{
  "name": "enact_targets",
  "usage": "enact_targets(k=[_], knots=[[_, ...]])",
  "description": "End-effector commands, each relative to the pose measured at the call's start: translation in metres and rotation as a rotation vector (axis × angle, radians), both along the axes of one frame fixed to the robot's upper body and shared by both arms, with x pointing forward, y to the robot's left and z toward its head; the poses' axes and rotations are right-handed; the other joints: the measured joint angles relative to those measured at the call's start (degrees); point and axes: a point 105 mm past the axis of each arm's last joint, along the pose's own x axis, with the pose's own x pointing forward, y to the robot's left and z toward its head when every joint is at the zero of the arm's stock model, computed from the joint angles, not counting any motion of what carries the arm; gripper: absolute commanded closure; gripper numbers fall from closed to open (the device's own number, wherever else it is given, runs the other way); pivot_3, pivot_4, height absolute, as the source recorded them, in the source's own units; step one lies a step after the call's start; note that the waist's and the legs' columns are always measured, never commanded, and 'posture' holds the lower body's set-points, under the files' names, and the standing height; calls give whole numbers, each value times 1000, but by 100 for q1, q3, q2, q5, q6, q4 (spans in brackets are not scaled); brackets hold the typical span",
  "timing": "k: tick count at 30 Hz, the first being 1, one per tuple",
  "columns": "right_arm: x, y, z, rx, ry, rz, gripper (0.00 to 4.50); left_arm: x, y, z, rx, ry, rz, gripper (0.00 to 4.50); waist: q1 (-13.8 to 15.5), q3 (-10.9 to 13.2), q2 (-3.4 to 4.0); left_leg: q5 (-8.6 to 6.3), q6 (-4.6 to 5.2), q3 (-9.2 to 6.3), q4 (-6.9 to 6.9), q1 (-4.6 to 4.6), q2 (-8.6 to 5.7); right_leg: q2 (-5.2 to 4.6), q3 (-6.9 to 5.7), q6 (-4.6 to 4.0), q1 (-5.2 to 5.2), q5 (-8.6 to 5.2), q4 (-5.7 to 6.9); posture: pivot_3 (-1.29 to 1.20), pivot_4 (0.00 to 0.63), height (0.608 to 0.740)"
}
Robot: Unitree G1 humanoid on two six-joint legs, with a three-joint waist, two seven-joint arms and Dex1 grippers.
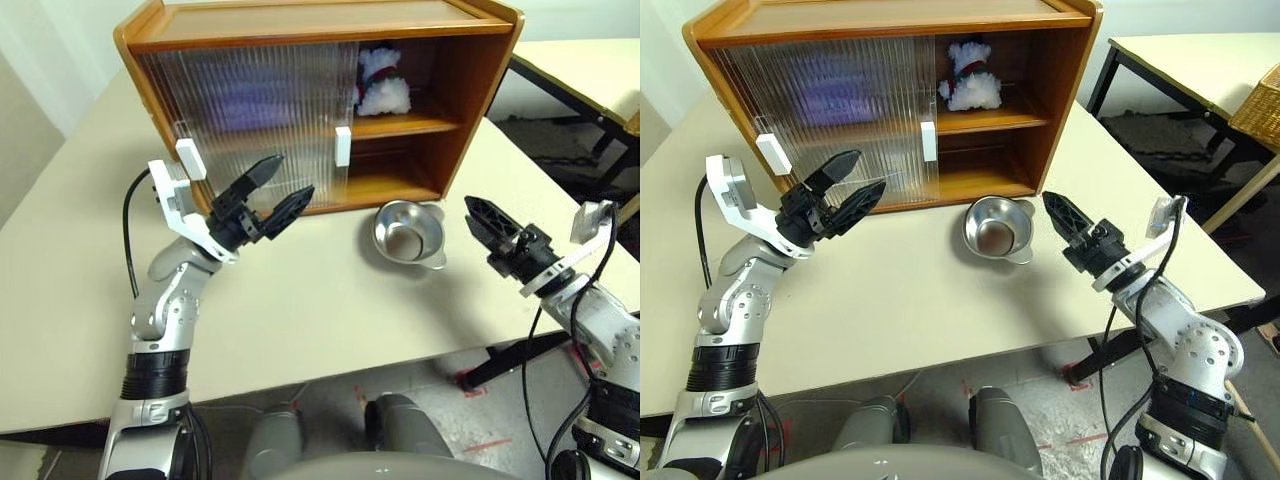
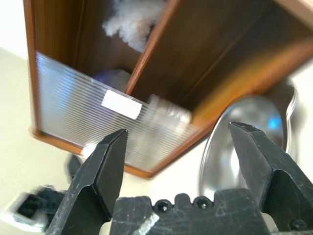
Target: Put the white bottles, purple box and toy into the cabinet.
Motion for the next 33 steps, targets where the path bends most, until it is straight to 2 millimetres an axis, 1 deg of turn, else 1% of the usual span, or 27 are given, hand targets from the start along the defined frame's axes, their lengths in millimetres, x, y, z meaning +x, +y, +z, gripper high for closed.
enact_targets(k=[1,5,9,12,15,22,30,33], knots=[[-5,-8,-11,78,57,-24,11,2,2,-2,2,12,-1,0,-13,1,1,0,0,1,0,0,0,0,2,0,0,0,-1,54,0,740],[-11,-10,-26,155,122,-31,11,2,2,-1,5,8,0,0,-13,1,1,0,0,1,0,2,0,0,4,-16,0,-10,-1,56,0,740],[-18,-1,-40,203,195,-6,11,2,3,0,8,6,2,0,-8,1,2,0,0,0,-1,1,8,0,3,-22,1,-14,-2,58,0,740],[-21,8,-51,154,238,12,11,2,3,1,8,3,3,0,-16,1,2,0,0,1,-2,2,11,0,5,-30,0,-18,-4,62,0,740],[-16,13,-48,183,242,7,11,2,3,2,10,1,7,0,-8,1,3,0,0,1,-2,1,11,0,5,-37,0,-23,-4,73,0,740],[-13,30,-50,211,275,32,11,1,4,2,16,-2,13,0,0,1,3,0,-1,0,-5,0,13,0,4,-41,0,-26,-6,82,0,740],[-9,33,-49,215,283,17,11,0,7,5,23,-8,19,0,8,1,2,0,0,0,-20,-1,13,-1,3,-27,0,-19,-20,98,0,740],[-7,36,-42,229,274,9,607,0,8,6,27,-11,19,0,5,1,3,0,0,0,-28,0,13,0,3,-19,-1,-15,-23,99,0,740]])
